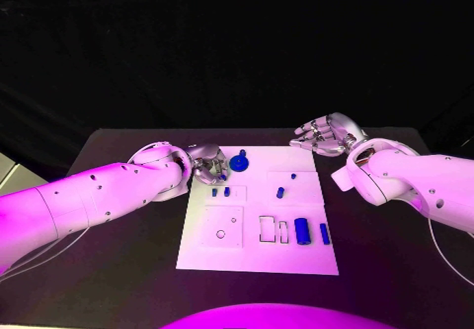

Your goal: Assemble the parts on the task board

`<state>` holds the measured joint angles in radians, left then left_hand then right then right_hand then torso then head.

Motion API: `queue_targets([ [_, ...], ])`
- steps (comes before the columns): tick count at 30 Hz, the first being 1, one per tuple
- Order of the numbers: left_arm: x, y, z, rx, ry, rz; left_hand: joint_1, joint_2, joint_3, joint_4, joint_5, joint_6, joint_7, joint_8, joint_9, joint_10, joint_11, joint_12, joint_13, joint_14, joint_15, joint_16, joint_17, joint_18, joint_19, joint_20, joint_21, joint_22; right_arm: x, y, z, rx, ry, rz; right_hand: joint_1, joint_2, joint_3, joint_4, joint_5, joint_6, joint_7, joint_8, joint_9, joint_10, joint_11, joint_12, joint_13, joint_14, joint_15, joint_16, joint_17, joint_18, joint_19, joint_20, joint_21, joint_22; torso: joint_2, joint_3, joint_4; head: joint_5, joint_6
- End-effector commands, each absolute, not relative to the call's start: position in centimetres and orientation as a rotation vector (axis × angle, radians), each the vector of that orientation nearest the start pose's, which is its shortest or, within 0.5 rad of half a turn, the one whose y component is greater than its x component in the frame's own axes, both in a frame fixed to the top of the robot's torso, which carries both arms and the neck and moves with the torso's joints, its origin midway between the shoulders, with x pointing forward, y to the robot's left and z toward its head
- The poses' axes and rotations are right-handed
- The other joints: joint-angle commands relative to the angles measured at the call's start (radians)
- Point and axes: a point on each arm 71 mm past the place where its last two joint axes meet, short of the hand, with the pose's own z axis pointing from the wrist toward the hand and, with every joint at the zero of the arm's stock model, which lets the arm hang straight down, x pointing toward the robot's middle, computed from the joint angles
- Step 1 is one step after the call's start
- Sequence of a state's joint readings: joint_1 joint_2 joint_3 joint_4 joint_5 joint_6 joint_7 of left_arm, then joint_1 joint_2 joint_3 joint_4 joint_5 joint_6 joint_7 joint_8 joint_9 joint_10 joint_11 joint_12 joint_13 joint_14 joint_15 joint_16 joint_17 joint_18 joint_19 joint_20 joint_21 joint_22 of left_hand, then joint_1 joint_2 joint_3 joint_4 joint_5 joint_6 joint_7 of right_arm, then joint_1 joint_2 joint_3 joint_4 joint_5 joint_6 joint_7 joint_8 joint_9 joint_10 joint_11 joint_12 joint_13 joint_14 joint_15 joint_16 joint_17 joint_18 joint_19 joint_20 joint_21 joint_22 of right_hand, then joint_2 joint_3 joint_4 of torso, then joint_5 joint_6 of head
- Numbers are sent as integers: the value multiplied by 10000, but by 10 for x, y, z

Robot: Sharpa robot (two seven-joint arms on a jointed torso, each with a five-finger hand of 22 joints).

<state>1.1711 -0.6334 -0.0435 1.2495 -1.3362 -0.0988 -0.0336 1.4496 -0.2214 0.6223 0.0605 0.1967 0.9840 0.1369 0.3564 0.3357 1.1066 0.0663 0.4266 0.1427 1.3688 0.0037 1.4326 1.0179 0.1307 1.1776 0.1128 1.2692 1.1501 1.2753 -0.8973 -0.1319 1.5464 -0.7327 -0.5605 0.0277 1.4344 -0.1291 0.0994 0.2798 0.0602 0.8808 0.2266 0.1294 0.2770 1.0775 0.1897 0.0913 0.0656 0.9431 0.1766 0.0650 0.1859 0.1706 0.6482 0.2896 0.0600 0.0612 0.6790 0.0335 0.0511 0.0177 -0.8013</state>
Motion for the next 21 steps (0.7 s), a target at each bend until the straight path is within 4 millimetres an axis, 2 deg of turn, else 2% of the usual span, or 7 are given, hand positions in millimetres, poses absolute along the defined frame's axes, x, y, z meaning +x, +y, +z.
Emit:
queue_targets([
  [1, 518, 168, -235, 1487, 19413, -6863, -105, 0, 1, -51, 40, -25, 10, -25, 4, 25, 42, -97, 18, 29, 9, -30, -33, -152, -15, -43, 1, -36, 488, -236, -174, 5449, 15719, 9146, 68, 61, -3, -41, -6, 82, 163, 9, -12, 69, -23, 66, -15, 30, -39, 38, -8, 80, 6, 12, 42, 8, 0, -3, -2, 4, 0],
  [10, 519, 169, -234, 1331, 19315, -6968, -273, -119, 39, -90, 48, -586, 134, -562, -75, -14, 128, -385, 128, -15, 88, -50, -86, -136, -107, 10, -83, -113, 488, -236, -175, 5455, 15727, 9134, 65, 59, -5, -40, -6, 82, 164, 8, -13, 69, -22, 66, -16, 27, -37, 36, -16, 80, -15, 12, 39, 6, 0, -6, -2, 0, 15],
  [21, 519, 169, -234, 1258, 19347, -6985, -385, -190, 36, -67, 51, -786, 173, -751, -98, -21, 150, -482, 178, -32, 108, -56, -108, -127, -136, 33, -121, -146, 488, -236, -175, 5458, 15739, 9129, 65, 59, -5, -40, -6, 82, 164, 8, -13, 69, -22, 66, -16, 27, -37, 36, -16, 80, -15, 12, 39, 6, 4, -4, 0, 10, 1],
])
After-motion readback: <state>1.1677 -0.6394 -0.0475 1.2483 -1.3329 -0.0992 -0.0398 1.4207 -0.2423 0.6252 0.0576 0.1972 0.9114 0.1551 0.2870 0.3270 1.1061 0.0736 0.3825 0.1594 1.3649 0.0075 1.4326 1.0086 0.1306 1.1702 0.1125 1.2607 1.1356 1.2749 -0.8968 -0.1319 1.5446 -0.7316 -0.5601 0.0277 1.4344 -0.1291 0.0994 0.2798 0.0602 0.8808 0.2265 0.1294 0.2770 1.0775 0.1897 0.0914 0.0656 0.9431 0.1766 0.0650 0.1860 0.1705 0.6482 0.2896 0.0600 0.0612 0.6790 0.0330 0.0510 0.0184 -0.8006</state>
